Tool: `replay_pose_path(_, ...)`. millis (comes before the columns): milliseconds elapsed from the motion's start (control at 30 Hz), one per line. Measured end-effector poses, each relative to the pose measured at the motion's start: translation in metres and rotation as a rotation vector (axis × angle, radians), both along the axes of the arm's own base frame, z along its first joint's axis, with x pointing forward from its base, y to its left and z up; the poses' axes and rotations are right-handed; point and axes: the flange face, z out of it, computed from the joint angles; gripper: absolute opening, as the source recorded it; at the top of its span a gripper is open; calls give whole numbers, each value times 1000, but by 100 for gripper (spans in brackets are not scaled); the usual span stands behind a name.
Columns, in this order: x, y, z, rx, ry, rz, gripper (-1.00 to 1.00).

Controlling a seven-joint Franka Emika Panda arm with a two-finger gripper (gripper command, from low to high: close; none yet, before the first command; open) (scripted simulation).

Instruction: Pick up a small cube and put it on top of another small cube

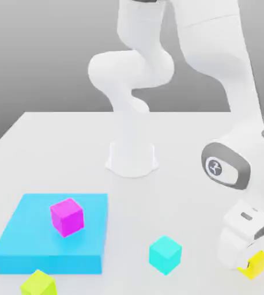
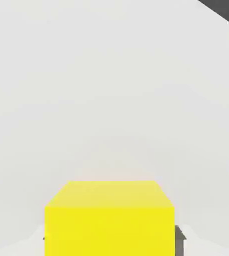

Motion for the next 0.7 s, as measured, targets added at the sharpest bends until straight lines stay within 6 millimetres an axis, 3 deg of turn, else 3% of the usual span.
replay_pose_path(67, 1, 0, 14, 1, 0, -1, -100)
replay_pose_path(167, 1, 0, 50, 1, 0, 0, -100)
replay_pose_path(200, 6, -8, 59, -2, 0, -26, -100)
replay_pose_path(333, 55, -104, 71, -17, 5, -306, -100)
replay_pose_path(433, 77, -178, 79, -21, 7, -508, -100)
replay_pose_path(567, 88, -278, 90, -17, 8, -768, -100)
replay_pose_path(700, 81, -377, 95, -6, 4, -1026, -100)
